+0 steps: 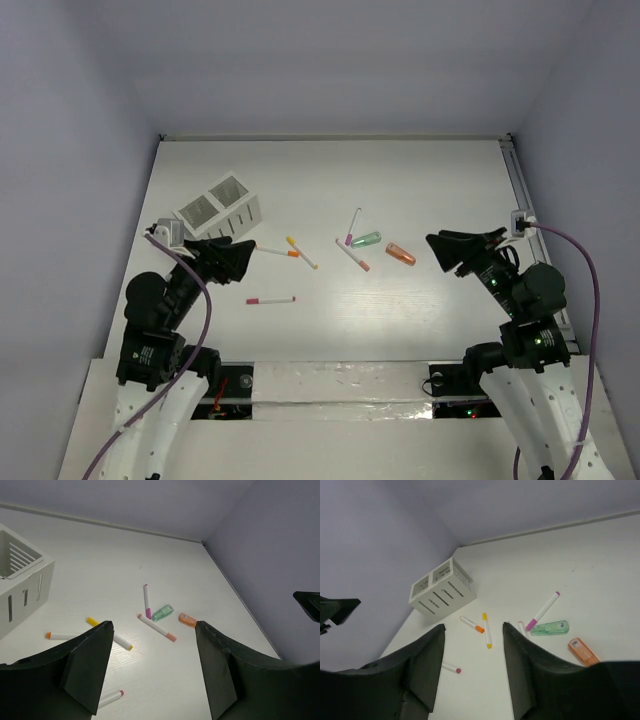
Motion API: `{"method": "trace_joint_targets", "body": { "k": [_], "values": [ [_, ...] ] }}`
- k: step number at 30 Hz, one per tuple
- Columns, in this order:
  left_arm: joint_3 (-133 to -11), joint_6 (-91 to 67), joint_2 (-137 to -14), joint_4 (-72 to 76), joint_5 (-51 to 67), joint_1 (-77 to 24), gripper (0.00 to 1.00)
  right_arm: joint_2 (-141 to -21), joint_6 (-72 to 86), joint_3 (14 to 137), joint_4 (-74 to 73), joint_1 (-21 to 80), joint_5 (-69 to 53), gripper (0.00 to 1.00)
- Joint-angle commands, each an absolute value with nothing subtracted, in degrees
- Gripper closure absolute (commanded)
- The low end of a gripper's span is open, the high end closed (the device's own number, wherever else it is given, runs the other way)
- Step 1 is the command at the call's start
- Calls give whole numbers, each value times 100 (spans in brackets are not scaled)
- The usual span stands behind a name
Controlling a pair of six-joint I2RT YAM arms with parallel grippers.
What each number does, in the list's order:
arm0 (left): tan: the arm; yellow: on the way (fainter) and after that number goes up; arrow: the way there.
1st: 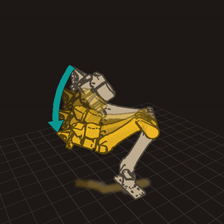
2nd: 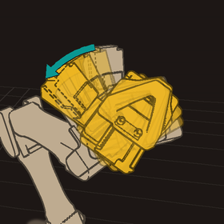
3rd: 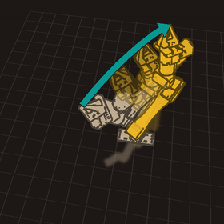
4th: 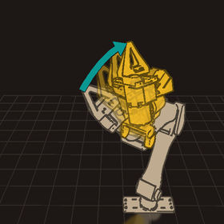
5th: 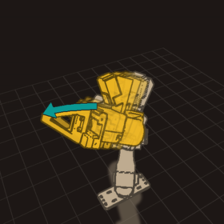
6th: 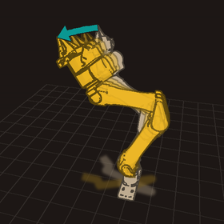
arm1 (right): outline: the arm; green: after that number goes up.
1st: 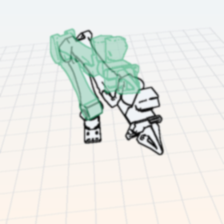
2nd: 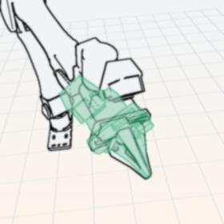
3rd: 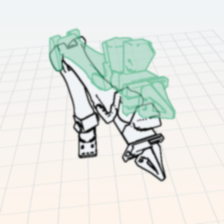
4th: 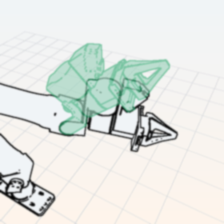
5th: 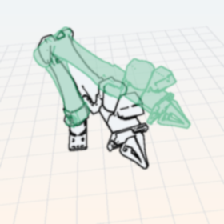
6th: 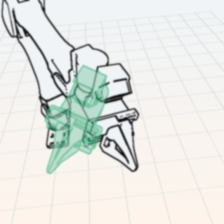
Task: Sort the stationery into containers
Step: Pick up the pen from the center of the board.
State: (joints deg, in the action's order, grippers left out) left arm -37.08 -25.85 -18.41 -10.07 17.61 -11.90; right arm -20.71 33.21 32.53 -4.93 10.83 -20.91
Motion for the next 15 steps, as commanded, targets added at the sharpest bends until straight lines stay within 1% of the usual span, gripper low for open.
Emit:
{"method": "trace_joint_targets", "body": {
  "k": [1, 2, 3, 4, 5, 6, 8, 9, 10, 12, 14, 15],
  "values": [
    [-3683, -2681, -1828, -580, 1960, -1213, 37, -2013, 3226, 3463, -588, 1046, -1987, 45],
    [-3700, -2681, -1828, -571, 2038, -1213, 37, -1987, 3156, 3506, -745, 1046, -1952, 59],
    [-3787, -2646, -1898, -554, 2091, -1213, 40, -1960, 3120, 3559, -808, 1046, -1890, 70],
    [-3797, -2628, -1933, -484, 2188, -1213, 44, -1925, 3103, 3551, -852, 1046, -1881, 96],
    [-3771, -2645, -1942, -362, 2302, -1213, 51, -1846, 3076, 3533, -870, 1046, -1890, 100],
    [-3727, -2698, -1960, -195, 2468, -1213, 65, -1820, 3050, 3507, -861, 1046, -1898, 100],
    [-3639, -2856, -2170, 271, 2531, -1213, 81, -1845, 2988, 3480, -879, 1046, -1864, 100],
    [-3639, -2891, -2328, 446, 2601, -1213, 95, -1881, 2988, 3489, -896, 1046, -1828, 100],
    [-3560, -3022, -2686, 822, 2619, -1213, 100, -1924, 3014, 3463, -896, 1046, -1741, 100],
    [-3428, -3190, -3083, 1263, 2558, -1335, 100, -2021, 3163, 3341, -748, 1046, -1758, 100],
    [-3349, -3304, -3690, 1660, 2261, -1870, 100, -2074, 3278, 3157, -590, 1046, -1802, 100],
    [-3349, -3252, -3909, 1661, 1650, -2177, 100, -2100, 3296, 3112, -563, 1046, -1793, 100]
  ]
}}
